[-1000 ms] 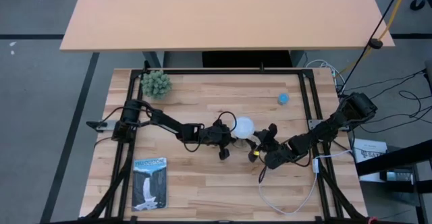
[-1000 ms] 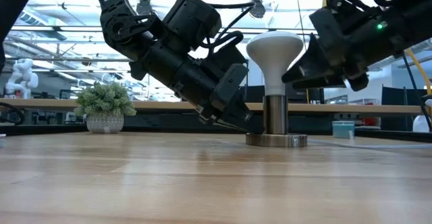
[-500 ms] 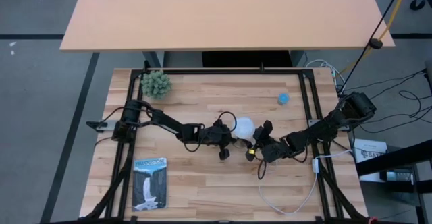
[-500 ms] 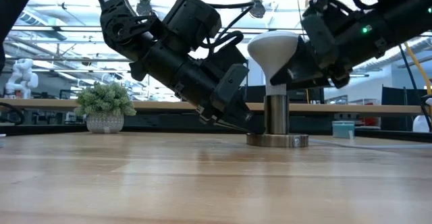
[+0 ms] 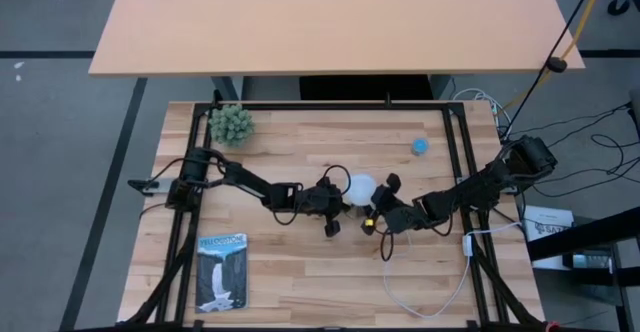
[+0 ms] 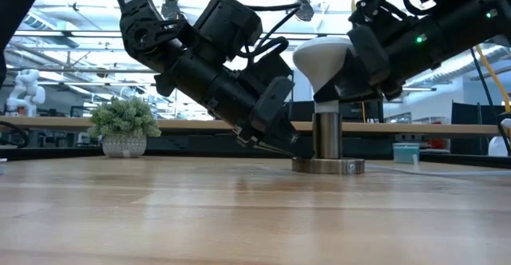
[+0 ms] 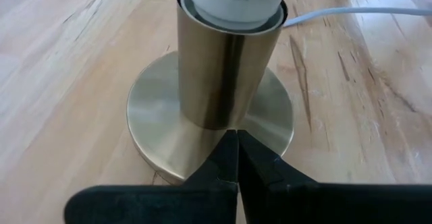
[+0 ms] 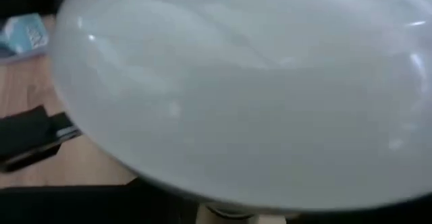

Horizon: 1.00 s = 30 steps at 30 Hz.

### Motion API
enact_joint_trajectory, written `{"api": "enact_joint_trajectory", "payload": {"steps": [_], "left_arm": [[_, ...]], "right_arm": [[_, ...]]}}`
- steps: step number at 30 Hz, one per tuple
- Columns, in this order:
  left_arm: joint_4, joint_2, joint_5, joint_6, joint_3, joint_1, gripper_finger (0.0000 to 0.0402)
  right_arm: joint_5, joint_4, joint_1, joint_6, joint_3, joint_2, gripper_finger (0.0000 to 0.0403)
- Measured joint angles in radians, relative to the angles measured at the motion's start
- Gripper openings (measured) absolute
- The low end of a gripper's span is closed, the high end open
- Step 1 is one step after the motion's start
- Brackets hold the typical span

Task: Screw lightbulb
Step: Remove the lightbulb from the desk lamp

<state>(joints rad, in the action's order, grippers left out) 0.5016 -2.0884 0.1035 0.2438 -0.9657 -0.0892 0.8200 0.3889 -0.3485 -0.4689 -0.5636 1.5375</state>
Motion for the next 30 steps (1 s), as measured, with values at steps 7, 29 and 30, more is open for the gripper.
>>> {"api": "enact_joint_trajectory", "payload": {"steps": [7,29,30], "left_arm": [[-0.037,0.002,-0.057,-0.013,-0.002,0.029,0.0],[-0.101,0.093,-0.075,0.068,0.003,-0.002,0.0],[-0.1,0.093,-0.056,0.081,0.003,-0.008,0.0]], "right_arm": [[-0.072,0.003,0.007,0.089,0.0,-0.004,0.0137],[-0.102,0.042,0.032,0.025,0.002,-0.011,0.0137],[-0.101,0.039,0.036,0.016,0.002,-0.011,0.0137]]}}
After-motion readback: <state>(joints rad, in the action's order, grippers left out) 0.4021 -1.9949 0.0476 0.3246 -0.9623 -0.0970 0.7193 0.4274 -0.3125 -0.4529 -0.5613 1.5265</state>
